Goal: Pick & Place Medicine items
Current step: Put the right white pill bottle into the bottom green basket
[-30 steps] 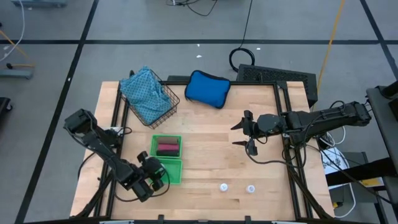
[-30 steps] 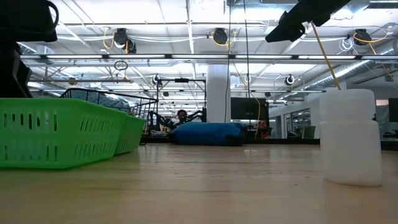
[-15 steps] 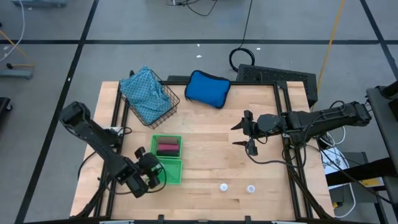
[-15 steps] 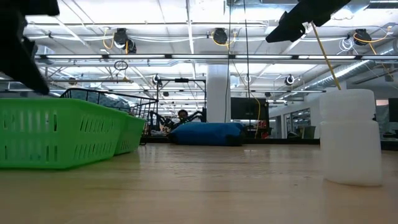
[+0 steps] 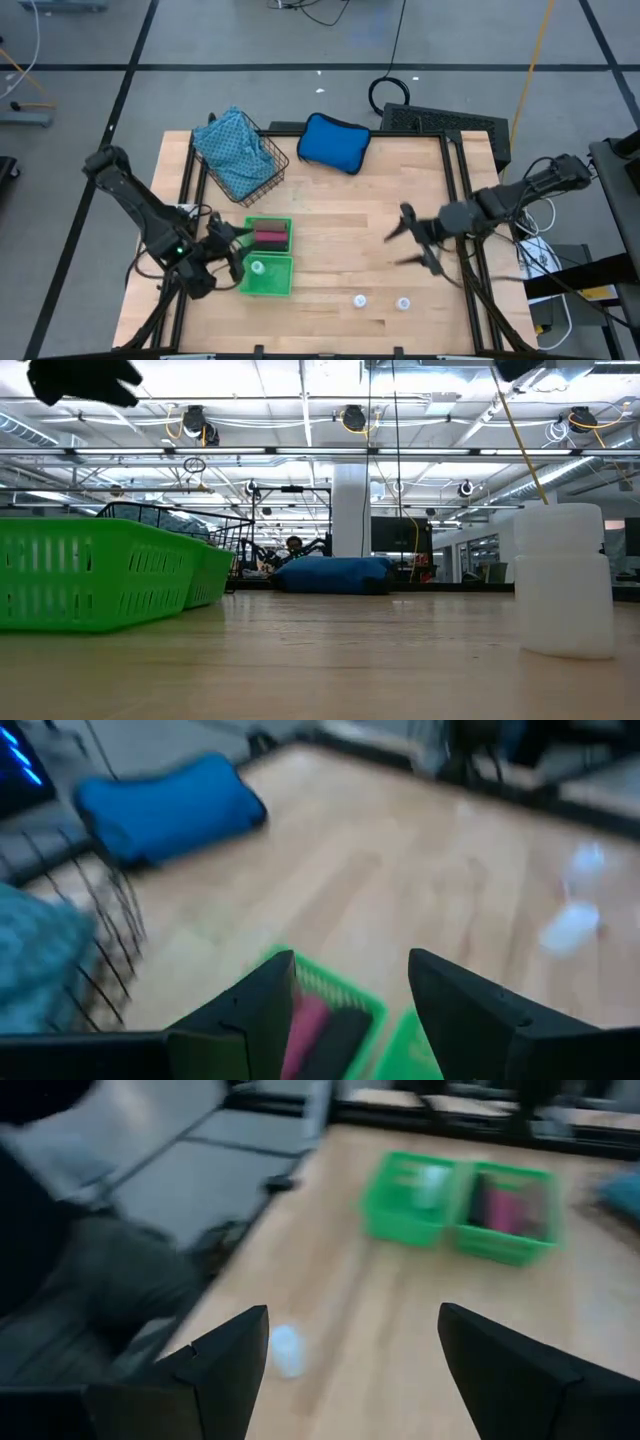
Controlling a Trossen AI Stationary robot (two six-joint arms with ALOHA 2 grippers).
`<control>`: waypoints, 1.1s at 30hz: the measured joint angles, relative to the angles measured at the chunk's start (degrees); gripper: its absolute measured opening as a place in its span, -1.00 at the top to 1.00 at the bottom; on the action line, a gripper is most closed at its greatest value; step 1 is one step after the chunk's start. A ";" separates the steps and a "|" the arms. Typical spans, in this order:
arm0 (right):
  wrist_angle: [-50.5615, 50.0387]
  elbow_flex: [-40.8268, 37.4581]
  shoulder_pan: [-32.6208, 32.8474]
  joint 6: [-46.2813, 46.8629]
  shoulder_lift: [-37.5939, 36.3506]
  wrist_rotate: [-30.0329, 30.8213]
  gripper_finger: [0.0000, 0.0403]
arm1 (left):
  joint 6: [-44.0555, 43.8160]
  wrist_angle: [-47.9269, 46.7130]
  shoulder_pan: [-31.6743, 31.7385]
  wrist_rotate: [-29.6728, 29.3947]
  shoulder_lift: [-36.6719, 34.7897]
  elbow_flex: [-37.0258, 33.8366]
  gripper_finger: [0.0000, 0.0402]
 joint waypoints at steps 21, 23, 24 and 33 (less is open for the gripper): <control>-5.02 0.02 28.81 24.52 25.38 18.18 -0.38 | 19.54 16.53 11.61 0.21 -4.20 0.02 -0.03; -5.03 0.02 29.07 25.20 27.72 18.20 -0.38 | 20.93 17.99 13.14 2.08 -4.20 0.02 -0.03; -5.00 0.02 29.07 25.37 28.63 18.17 -0.38 | 21.44 18.44 13.86 2.88 -4.20 0.02 -0.03; -2.52 0.02 28.99 26.76 33.41 16.40 -0.38 | 22.18 19.33 18.23 6.60 -3.89 0.02 -0.03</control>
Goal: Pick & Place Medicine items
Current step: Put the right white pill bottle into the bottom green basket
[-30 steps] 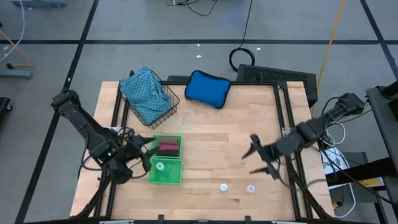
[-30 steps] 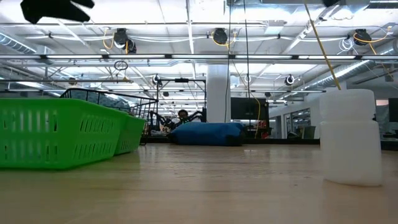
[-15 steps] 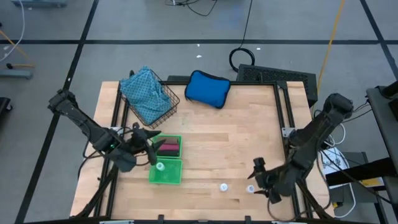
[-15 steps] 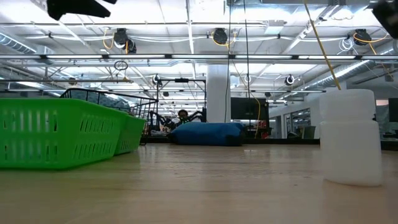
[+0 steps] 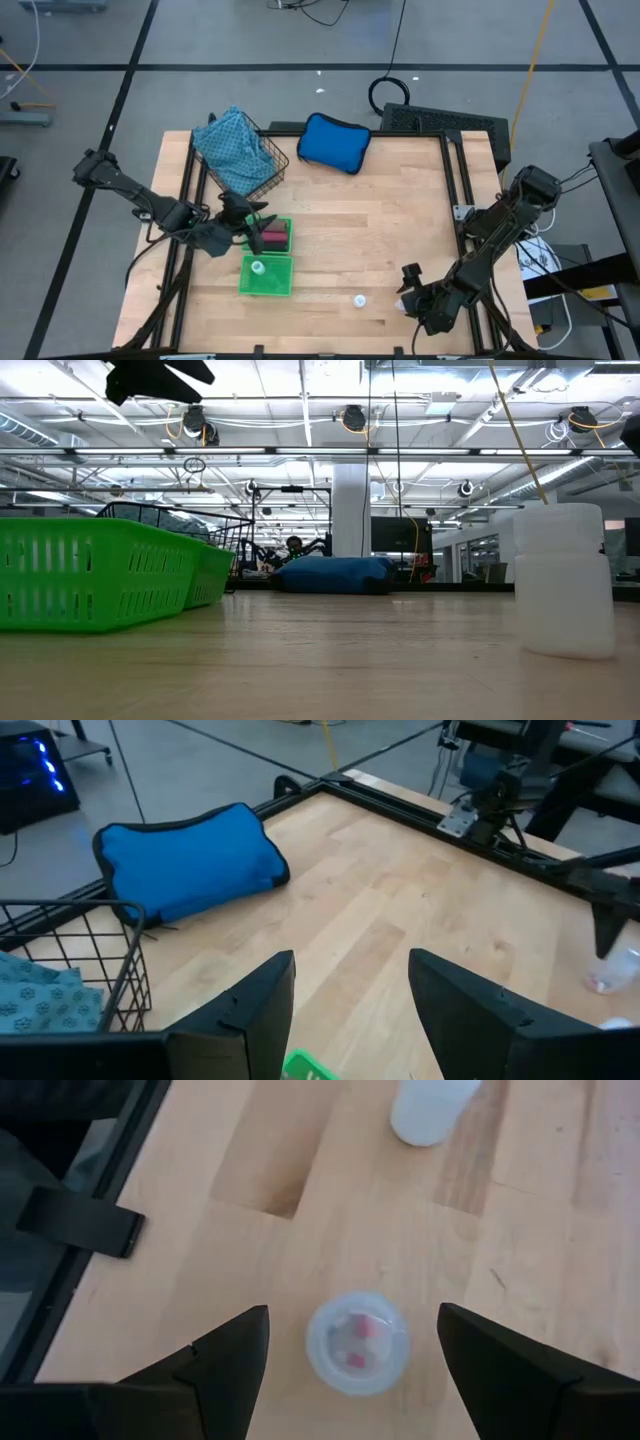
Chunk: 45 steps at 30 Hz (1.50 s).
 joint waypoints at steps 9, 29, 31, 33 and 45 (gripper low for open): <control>-0.02 0.00 0.01 0.63 0.13 -0.10 -0.02 | -0.19 0.38 1.36 0.04 -0.02 0.00 -0.03; -1.65 0.00 -3.84 -5.67 -13.22 6.44 0.33 | 9.67 14.91 1.38 2.98 5.94 0.02 -0.03; -0.87 0.00 -5.53 -8.14 -15.62 8.04 0.35 | 15.15 20.69 1.51 5.01 8.78 0.02 -0.03; 0.28 0.00 -8.01 -10.31 -17.21 8.40 0.37 | 19.16 25.78 1.90 7.10 11.64 0.01 -0.03; 6.24 0.00 -24.42 -24.00 -15.77 0.02 0.37 | 25.77 51.21 7.85 28.09 27.67 0.00 -0.03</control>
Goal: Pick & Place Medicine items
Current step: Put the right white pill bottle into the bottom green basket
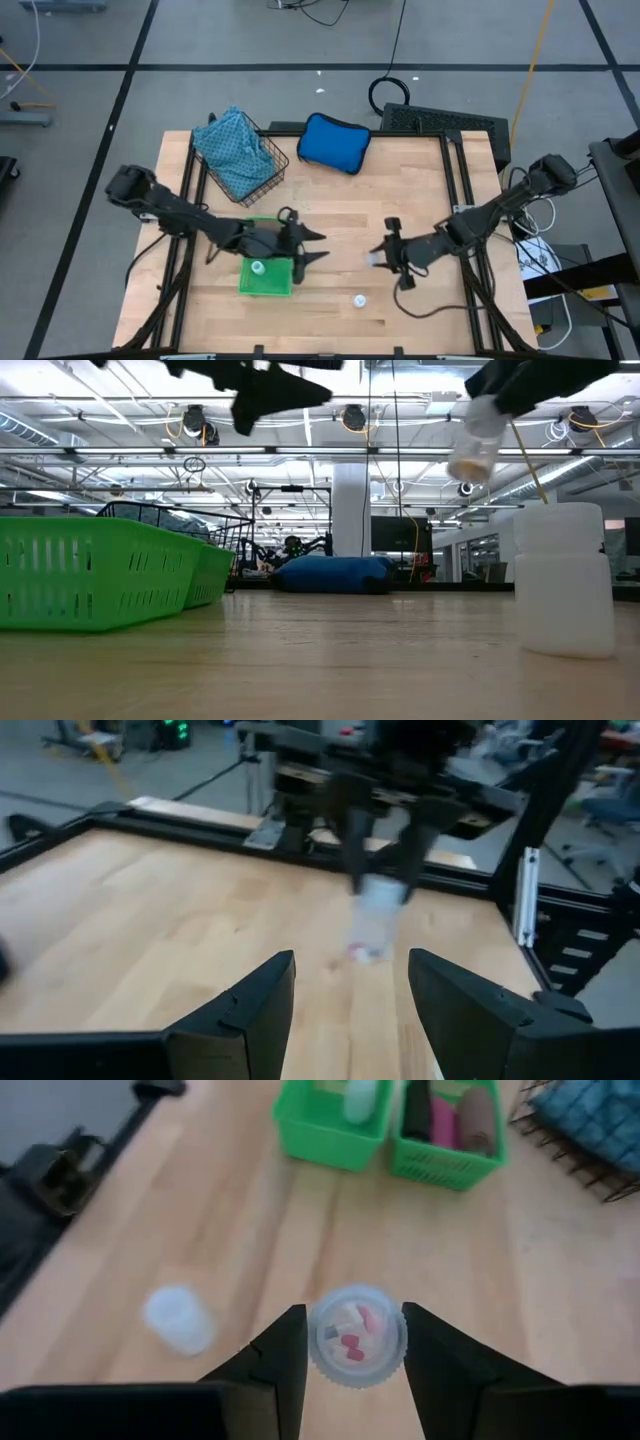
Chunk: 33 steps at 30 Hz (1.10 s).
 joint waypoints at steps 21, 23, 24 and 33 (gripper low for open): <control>12.93 0.00 -8.60 -8.03 6.43 -4.72 0.37 | 6.08 17.33 5.84 8.11 19.47 4.96 -0.03; 13.46 0.00 -8.71 -8.23 6.62 -4.70 0.37 | 5.74 17.45 6.35 8.31 19.95 5.29 -0.03; 13.44 0.00 -8.79 -8.50 6.64 -4.72 0.37 | 5.73 17.25 6.57 8.35 19.93 5.29 -0.03; 13.94 -0.02 -8.84 -9.14 6.64 -5.40 0.37 | 5.57 16.60 7.12 8.77 19.89 5.29 0.06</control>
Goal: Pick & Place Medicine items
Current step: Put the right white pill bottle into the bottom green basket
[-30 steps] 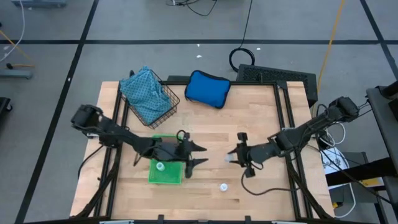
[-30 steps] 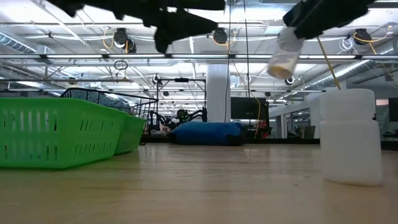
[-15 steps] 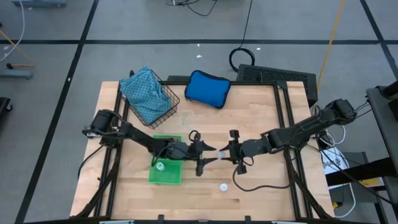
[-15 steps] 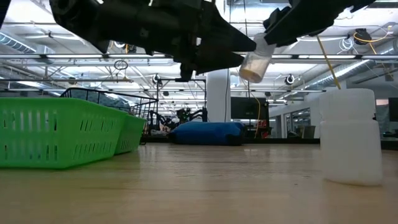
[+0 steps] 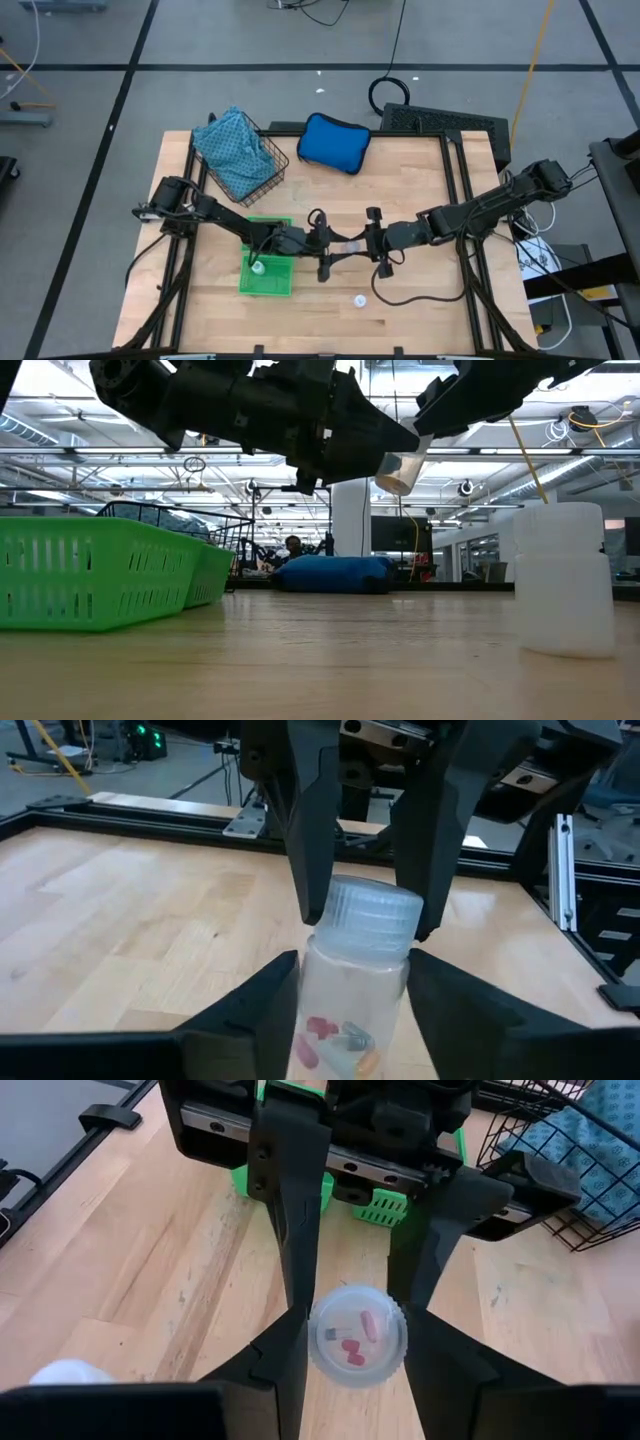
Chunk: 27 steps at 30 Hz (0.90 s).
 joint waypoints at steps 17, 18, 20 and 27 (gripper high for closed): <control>1.97 0.04 0.07 -2.53 -0.87 -0.26 0.11 | 0.15 2.89 0.13 1.74 0.00 -0.13 0.36; 1.47 0.04 0.07 -3.29 -1.48 0.13 0.07 | 0.15 3.31 0.17 1.60 0.00 -0.13 0.36; 0.01 0.07 0.21 -3.97 -3.13 2.14 0.00 | 0.15 3.47 0.20 0.81 0.00 -0.13 0.37; -3.89 0.07 0.29 0.12 -11.24 5.47 -0.09 | 0.14 6.14 0.02 -0.68 0.02 -2.61 0.38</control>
